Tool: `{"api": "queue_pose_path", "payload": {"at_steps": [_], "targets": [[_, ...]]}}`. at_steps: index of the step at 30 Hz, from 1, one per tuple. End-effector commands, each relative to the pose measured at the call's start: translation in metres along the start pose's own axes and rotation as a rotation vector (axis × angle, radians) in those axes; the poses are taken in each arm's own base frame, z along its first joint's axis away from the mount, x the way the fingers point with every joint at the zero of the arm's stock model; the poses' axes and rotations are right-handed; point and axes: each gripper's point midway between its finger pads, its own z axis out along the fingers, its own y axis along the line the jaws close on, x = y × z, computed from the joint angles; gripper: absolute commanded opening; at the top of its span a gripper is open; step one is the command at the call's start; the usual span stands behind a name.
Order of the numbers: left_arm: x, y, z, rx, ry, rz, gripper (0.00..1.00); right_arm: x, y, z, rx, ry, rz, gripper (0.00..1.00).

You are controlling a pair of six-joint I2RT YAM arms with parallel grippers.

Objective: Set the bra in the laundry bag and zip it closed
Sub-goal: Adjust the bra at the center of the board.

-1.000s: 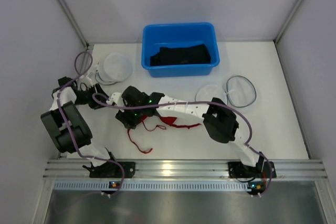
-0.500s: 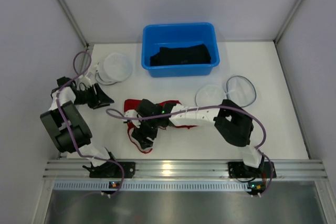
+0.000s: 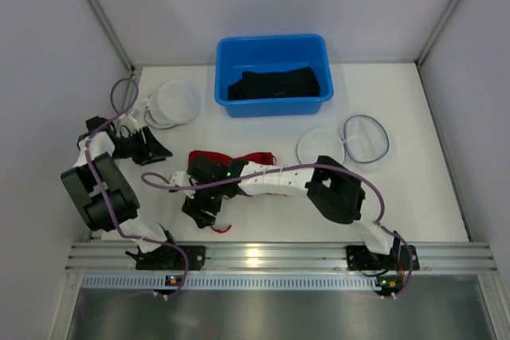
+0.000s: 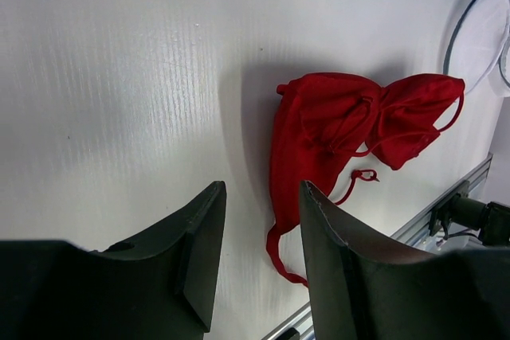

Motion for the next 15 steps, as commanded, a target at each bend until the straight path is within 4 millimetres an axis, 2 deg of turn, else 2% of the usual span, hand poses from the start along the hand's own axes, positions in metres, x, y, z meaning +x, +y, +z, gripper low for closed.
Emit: {"api": "queue_pose_path", "payload": {"at_steps": [1,6,11,15], "targets": [[-0.012,0.000,-0.004,-0.003,-0.039,0.028,0.48,-0.011,-0.009,0.009,0.049,-0.014,-0.010,0.62],[-0.016,0.002,-0.005,-0.011,-0.043,0.031,0.48,-0.009,-0.021,0.010,0.123,-0.030,-0.005,0.55],[-0.021,0.004,-0.005,-0.021,-0.046,0.025,0.48,0.009,-0.032,0.021,0.169,0.017,0.008,0.47],[-0.021,0.005,-0.007,-0.032,-0.047,0.022,0.48,0.015,-0.028,0.033,0.191,0.034,-0.015,0.46]]}}
